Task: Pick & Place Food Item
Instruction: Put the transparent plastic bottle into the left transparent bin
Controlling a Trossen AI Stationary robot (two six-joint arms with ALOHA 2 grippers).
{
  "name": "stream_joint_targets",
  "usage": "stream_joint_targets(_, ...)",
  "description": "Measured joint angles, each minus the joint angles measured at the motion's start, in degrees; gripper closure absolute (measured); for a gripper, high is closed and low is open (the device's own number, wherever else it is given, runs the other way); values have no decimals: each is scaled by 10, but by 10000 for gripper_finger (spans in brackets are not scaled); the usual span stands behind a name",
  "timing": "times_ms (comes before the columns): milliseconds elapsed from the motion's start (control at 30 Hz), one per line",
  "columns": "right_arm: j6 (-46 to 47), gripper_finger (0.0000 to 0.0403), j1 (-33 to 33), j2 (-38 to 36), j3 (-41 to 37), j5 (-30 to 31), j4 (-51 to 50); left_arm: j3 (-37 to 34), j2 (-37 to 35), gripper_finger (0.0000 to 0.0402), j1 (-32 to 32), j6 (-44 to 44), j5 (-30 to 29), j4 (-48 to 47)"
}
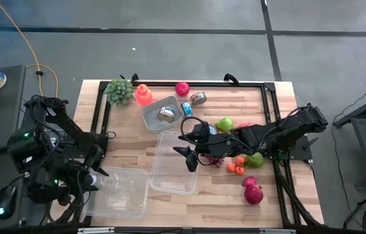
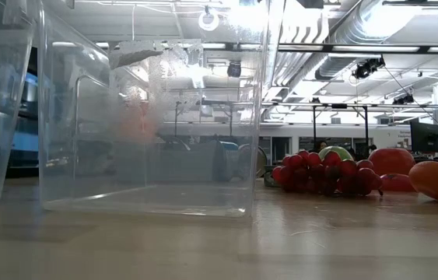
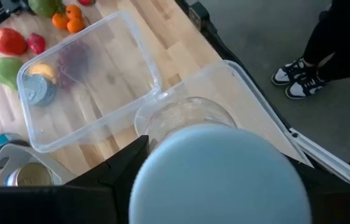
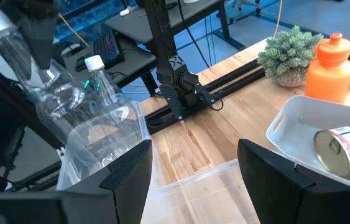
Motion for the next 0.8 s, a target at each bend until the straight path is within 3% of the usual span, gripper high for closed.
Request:
stream_joint_targets(567, 61, 179, 9, 0, 0, 4, 5, 0, -10, 177, 0, 46, 9, -4)
stream_joint_targets(800, 68, 179, 14, 0, 0, 14, 5, -41, -10, 177, 0, 71, 20, 5)
